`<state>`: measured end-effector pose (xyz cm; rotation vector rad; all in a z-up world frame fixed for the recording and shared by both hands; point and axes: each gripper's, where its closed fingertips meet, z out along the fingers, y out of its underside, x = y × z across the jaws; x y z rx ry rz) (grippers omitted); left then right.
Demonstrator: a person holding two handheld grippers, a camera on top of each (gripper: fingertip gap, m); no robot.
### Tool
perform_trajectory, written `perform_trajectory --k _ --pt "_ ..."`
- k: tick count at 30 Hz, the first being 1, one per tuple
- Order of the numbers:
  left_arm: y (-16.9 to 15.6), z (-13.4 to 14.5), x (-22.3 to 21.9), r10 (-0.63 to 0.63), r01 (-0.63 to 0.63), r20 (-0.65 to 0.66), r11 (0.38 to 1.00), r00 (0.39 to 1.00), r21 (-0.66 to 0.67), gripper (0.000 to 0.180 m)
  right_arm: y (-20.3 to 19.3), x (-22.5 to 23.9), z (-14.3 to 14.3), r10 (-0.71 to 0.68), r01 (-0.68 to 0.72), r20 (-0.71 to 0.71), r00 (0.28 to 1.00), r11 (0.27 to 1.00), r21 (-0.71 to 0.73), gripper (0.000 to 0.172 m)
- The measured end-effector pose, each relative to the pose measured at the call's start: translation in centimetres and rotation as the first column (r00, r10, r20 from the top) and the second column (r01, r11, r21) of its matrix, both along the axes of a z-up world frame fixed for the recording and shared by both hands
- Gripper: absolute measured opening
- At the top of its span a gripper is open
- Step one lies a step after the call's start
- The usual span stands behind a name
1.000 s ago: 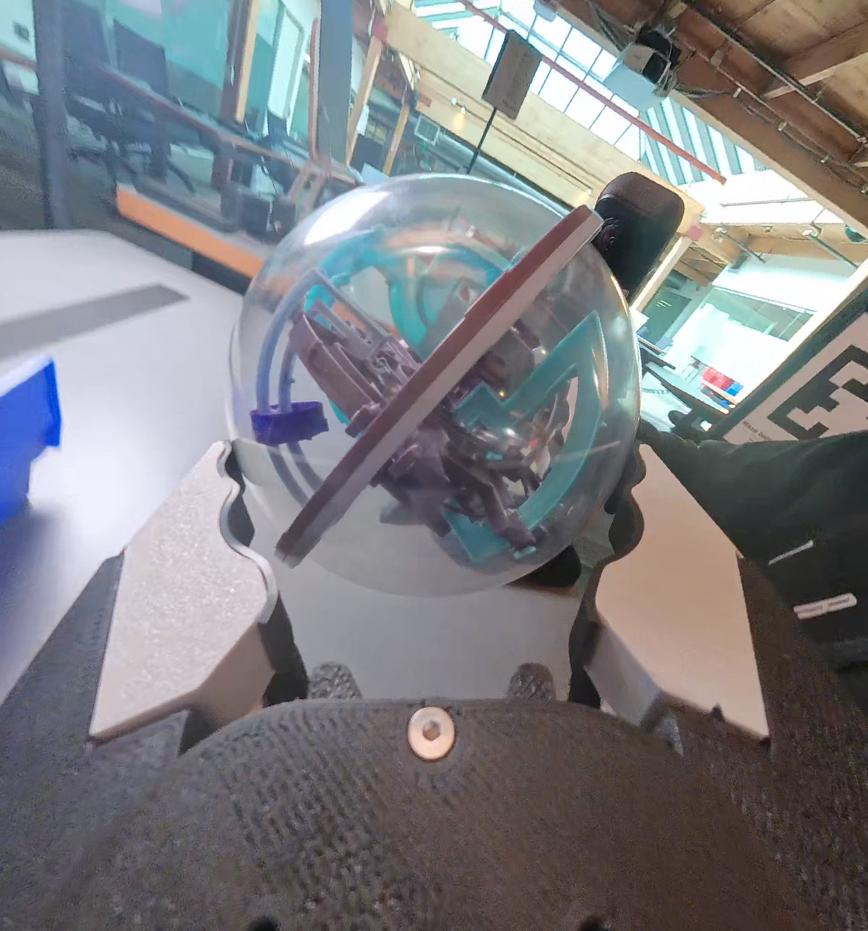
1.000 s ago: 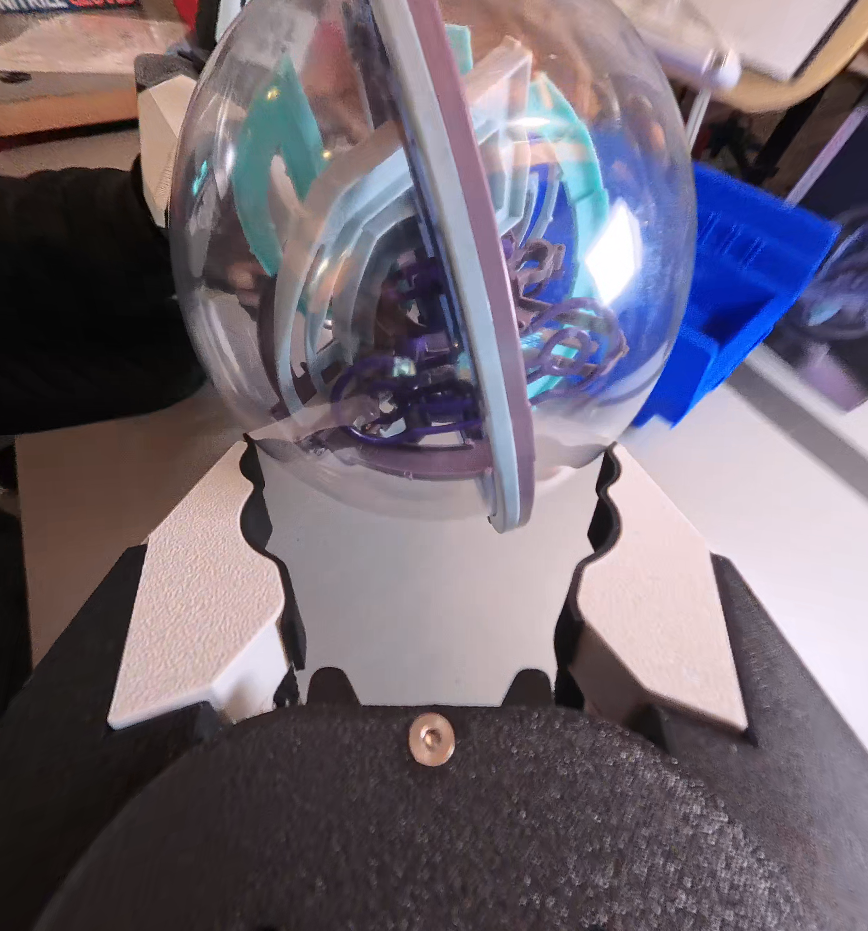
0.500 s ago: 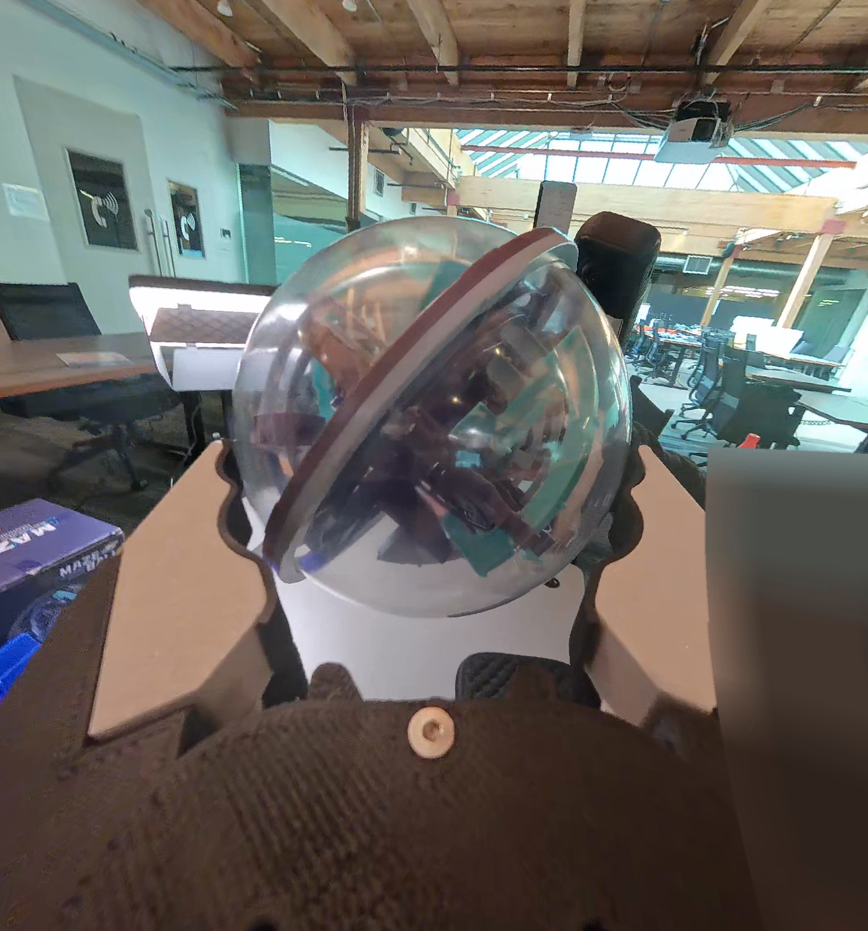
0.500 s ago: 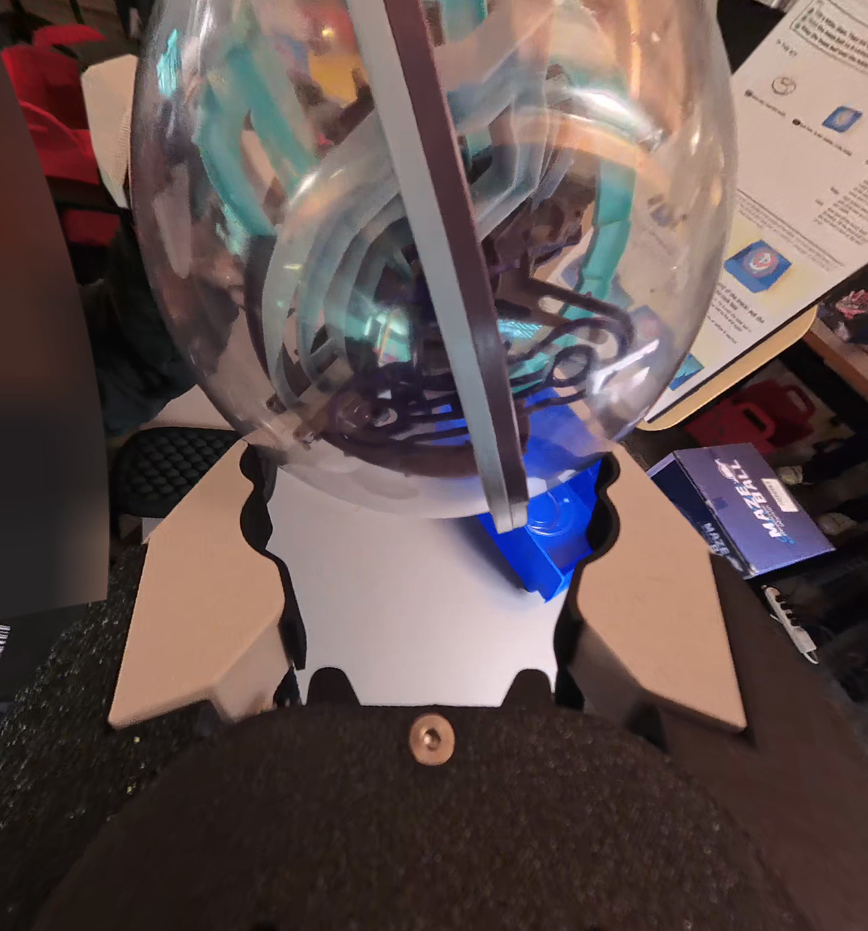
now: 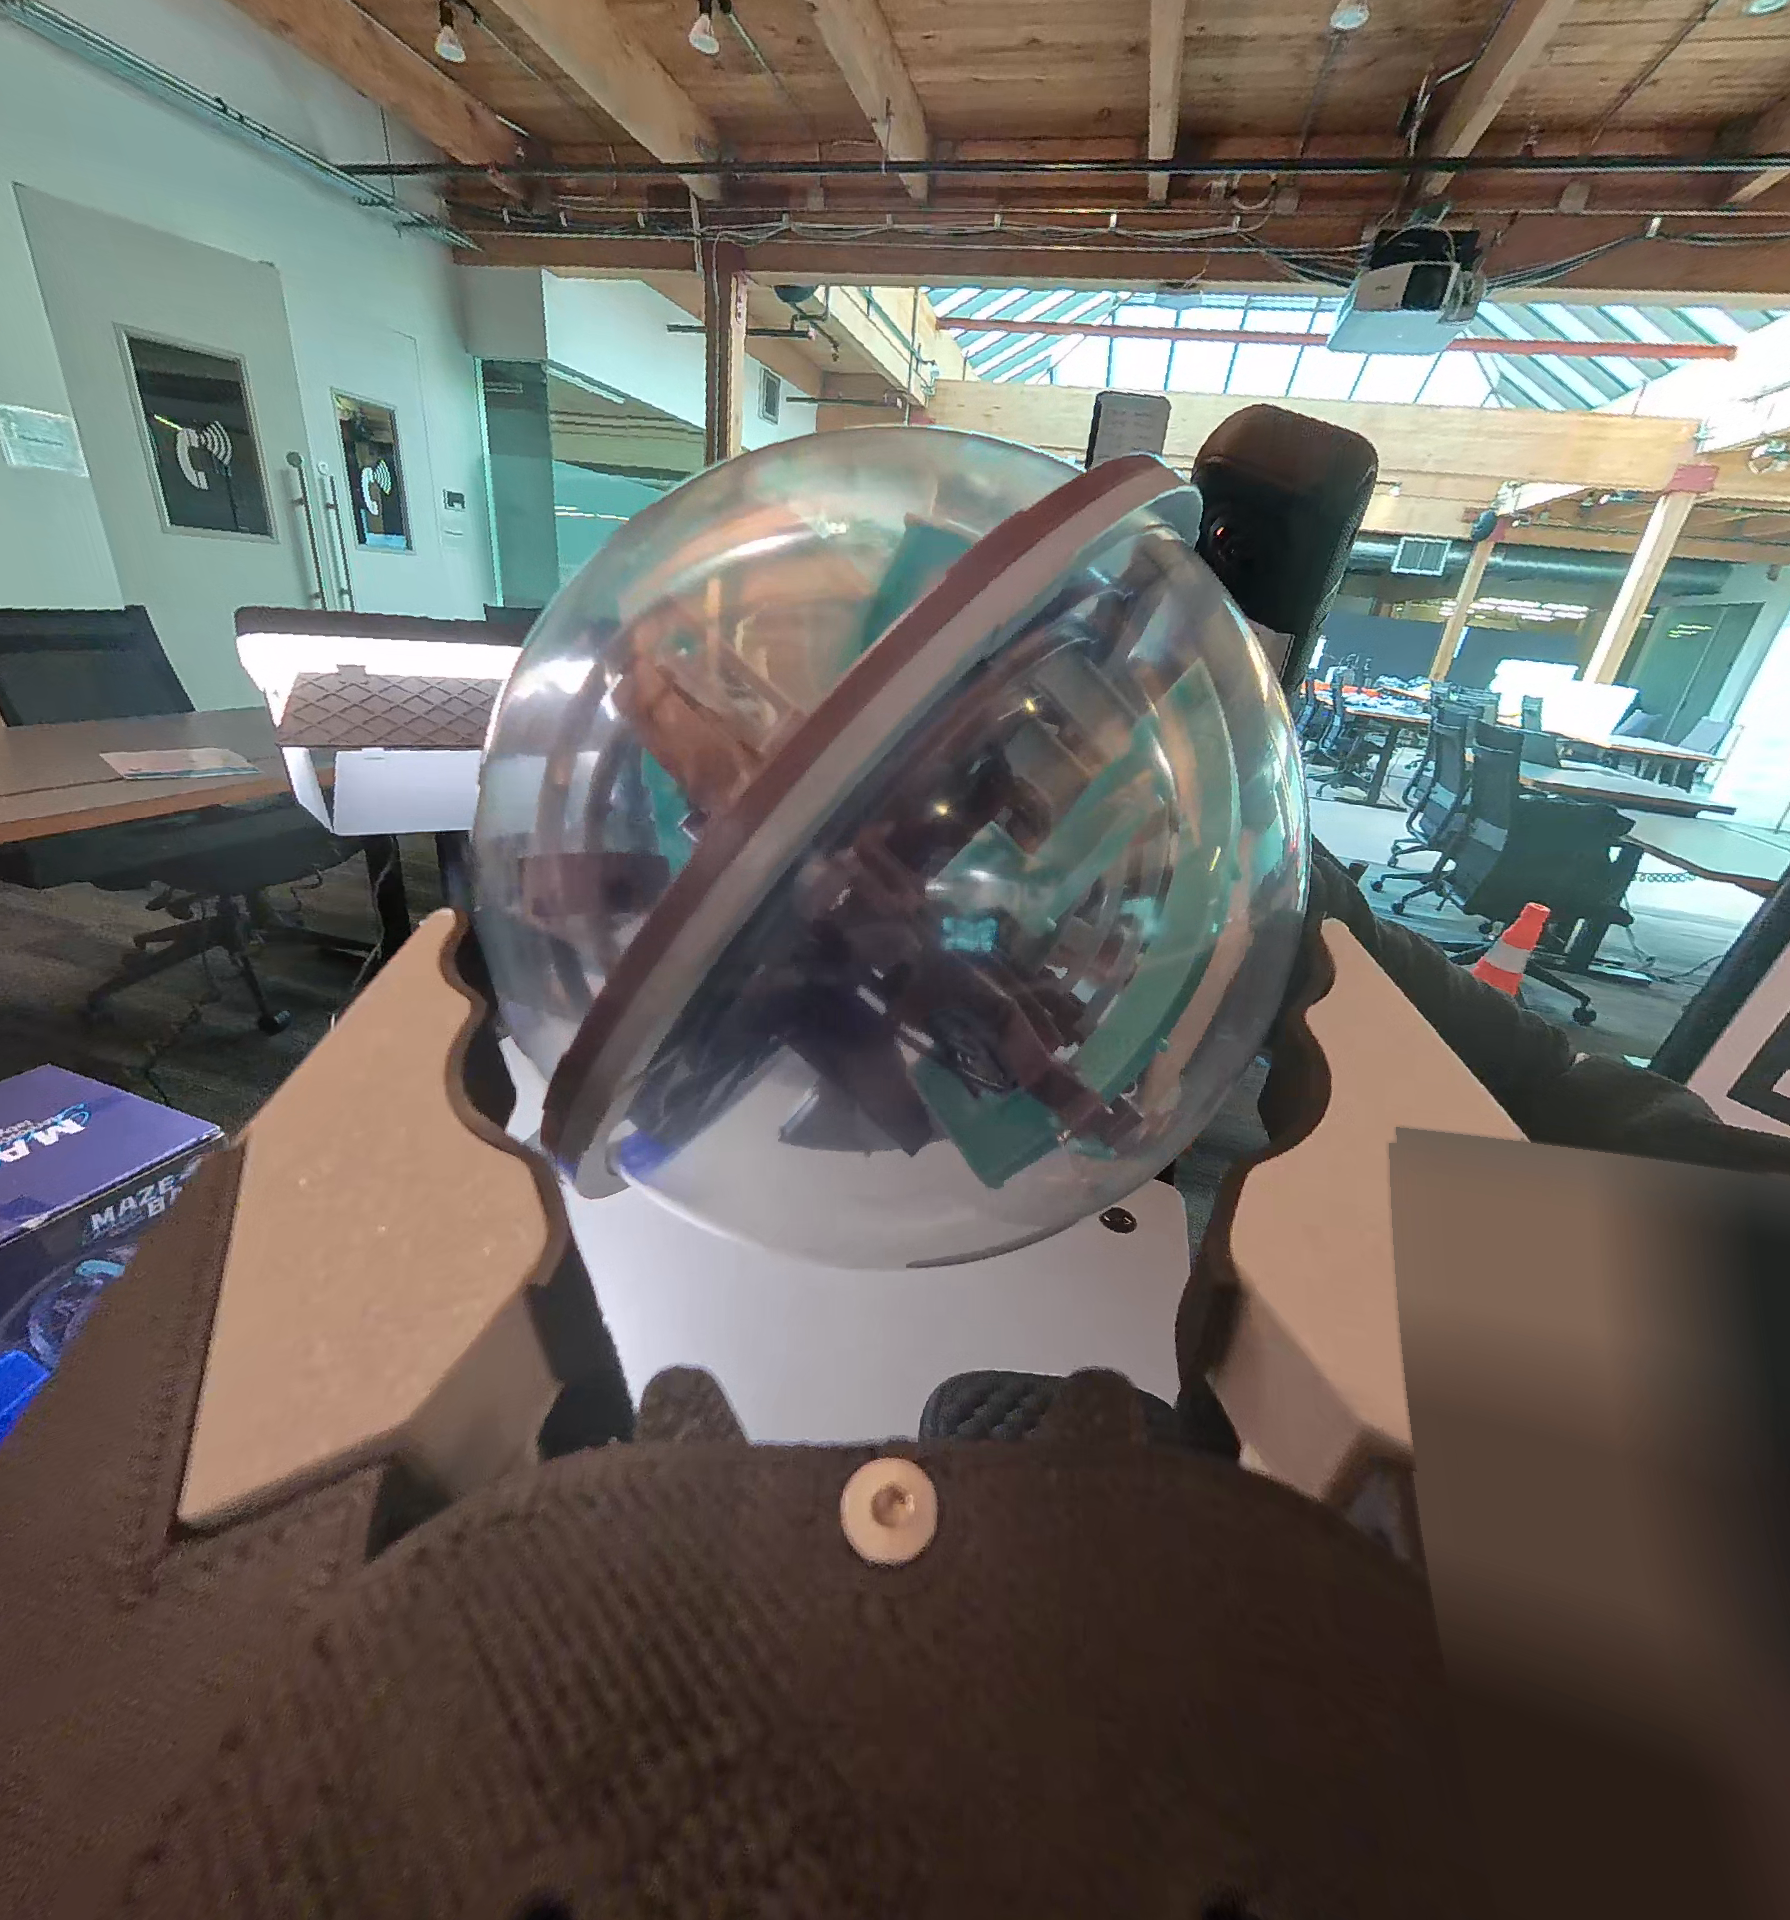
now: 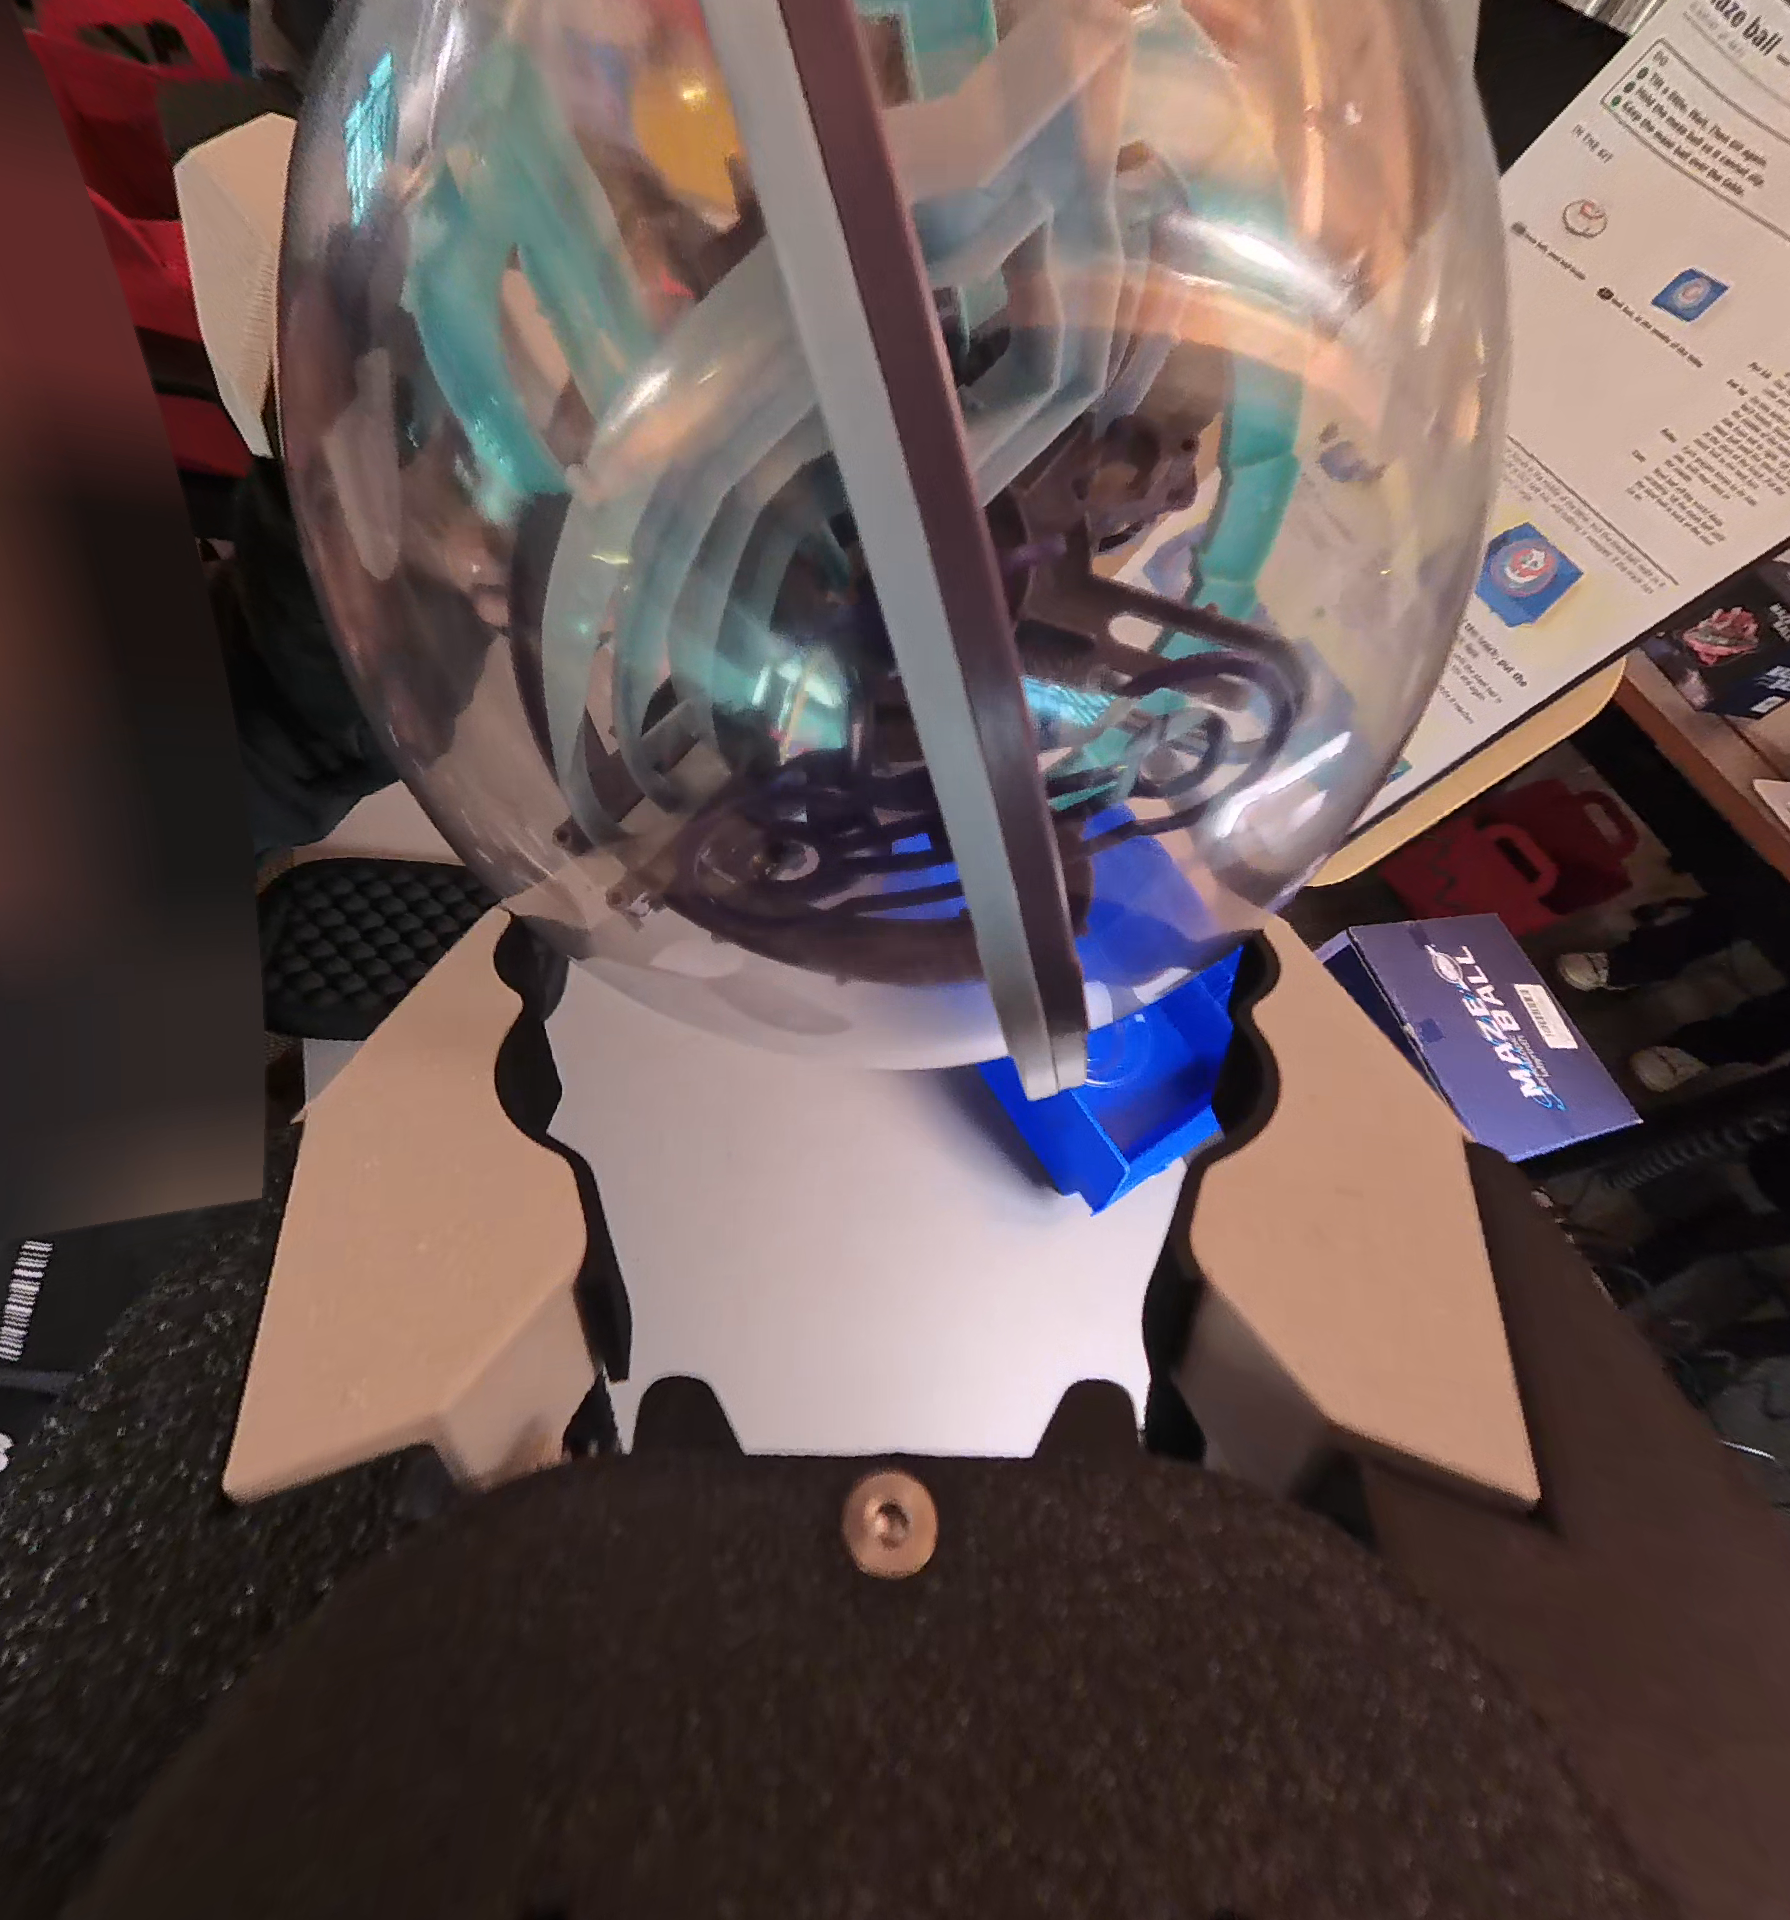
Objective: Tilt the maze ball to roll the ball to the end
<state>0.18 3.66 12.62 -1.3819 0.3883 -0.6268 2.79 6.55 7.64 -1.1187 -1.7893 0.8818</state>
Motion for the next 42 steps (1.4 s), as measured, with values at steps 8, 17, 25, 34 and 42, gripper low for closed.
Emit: perform_trajectory --k 8,17,25,34,42 --pt "0.9 -0.6 -0.4 -0.011 0.013 0.023 0.998 1.000 -0.054 0.146 0.7 -0.3 -0.1 0.013 -0.013 -0.003 1.000 0.999 -0.039 0.128" --pt "2.0 -2.1 0.1 -0.038 0.041 0.024 0.993 0.999 -0.115 0.147 1.7 0.2 -0.5 0.041 -0.043 -0.048 0.998 0.998 -0.045 0.128" --pt "3.1 -3.1 0.8 -0.075 0.076 0.011 0.985 0.997 -0.158 0.145 2.7 0.9 -1.2 0.022 -0.026 -0.079 0.997 0.998 -0.061 0.128" --pt "2.5 -4.7 0.1 -0.302 0.293 -0.062 0.949 0.951 -0.118 0.146 2.7 1.1 -3.1 0.016 0.021 -0.209 0.978 0.985 0.173 0.115" --pt "0.6 -7.3 0.8 -0.516 0.512 -0.084 0.857 0.853 -0.063 0.146 1.1 0.4 -5.0 0.085 0.060 -0.415 0.906 0.944 0.324 0.126"
